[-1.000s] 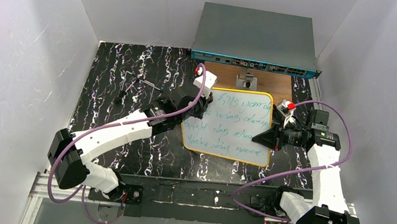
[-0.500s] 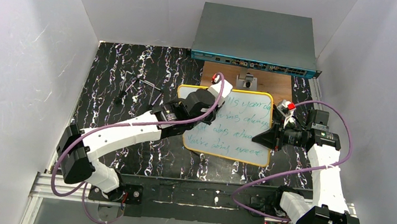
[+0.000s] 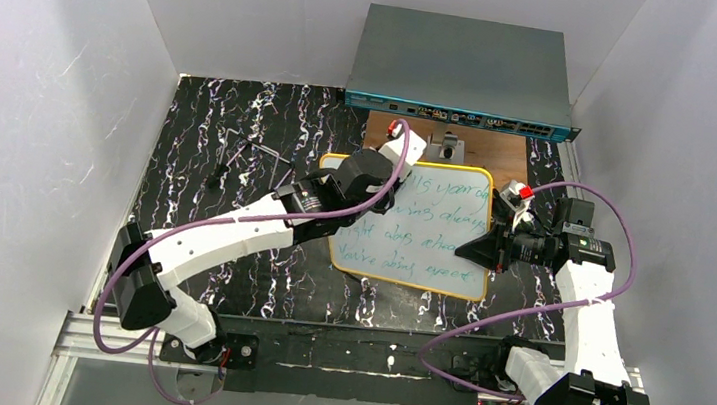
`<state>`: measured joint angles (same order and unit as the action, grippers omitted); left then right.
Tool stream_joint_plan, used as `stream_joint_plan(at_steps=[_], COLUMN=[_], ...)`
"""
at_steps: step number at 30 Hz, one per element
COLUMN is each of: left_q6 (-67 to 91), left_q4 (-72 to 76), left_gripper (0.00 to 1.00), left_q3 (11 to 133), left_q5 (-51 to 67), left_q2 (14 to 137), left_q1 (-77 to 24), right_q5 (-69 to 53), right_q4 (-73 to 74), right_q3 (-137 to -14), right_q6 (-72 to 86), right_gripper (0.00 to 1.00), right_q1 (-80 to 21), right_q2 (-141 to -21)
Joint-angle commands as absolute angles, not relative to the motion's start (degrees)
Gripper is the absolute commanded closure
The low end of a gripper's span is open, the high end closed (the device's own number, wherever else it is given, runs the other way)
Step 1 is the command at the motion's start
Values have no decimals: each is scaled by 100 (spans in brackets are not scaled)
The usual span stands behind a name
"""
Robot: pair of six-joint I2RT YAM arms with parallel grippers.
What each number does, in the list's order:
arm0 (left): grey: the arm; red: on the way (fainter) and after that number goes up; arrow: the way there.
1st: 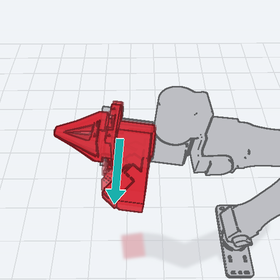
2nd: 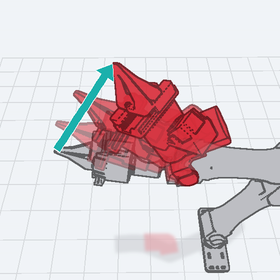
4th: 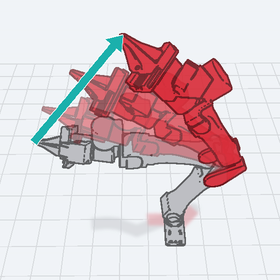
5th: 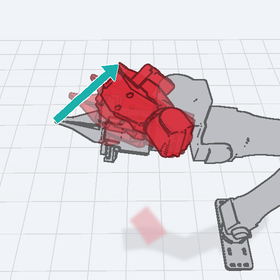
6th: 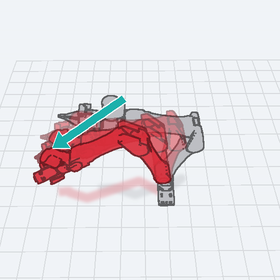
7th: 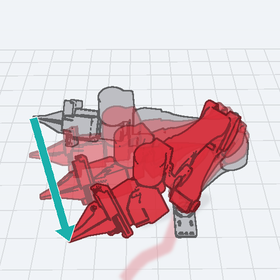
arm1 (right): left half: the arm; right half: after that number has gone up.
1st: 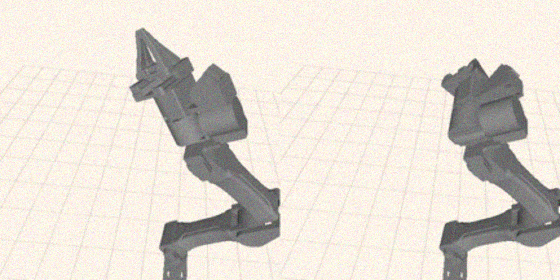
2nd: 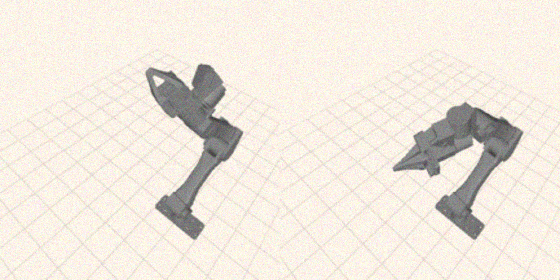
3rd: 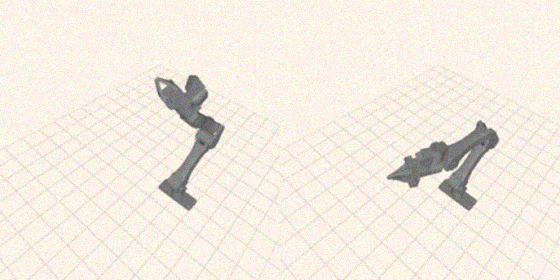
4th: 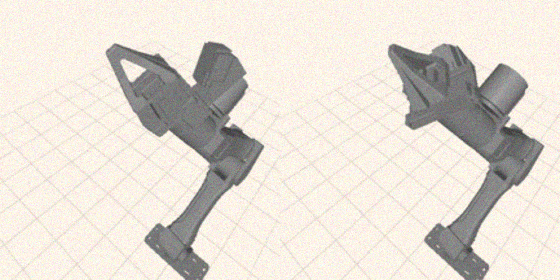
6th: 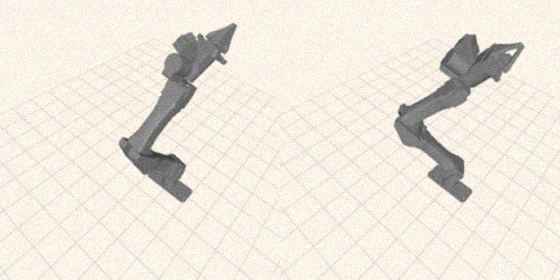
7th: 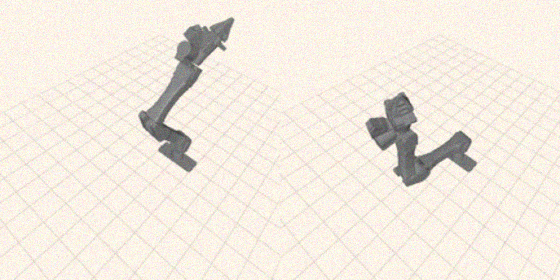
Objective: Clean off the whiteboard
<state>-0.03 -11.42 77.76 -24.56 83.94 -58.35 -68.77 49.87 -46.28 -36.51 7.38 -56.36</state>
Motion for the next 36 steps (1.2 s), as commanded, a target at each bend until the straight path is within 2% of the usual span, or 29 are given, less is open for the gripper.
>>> stream_joint_plan(at_steps=[1, 12, 27, 33, 36], left_q6=[172, 675, 211, 229, 229], left_q4=[-905, -837, -1264, -1283, -1241], left_gripper=[100, 100, 100, 100, 100], left_q3=[7456, 6419, 8030, 8081, 7862], left_q5=[-2312, -1949, -2455, -2279, -1812], left_q2=[8225, 7960, 8488, 8372, 8282], left_q1=[-5769, -5958, -5769, -5592, -5590], right_q5=[-7102, -7106, -7132, -7130, -7130], right_q4=[5027, 5036, 5048, 5061, 5071], right_q3=[-4685, -4676, -4685, -4685, -4685], right_q6=[-4126, -4133, -4140, -4157, -4161], right_gripper=[99, 99, 99, 99, 99], right_q1=[610, 627, 656, 668, 666], right_q2=[-5502, -5491, -5441, -5423, -5420])
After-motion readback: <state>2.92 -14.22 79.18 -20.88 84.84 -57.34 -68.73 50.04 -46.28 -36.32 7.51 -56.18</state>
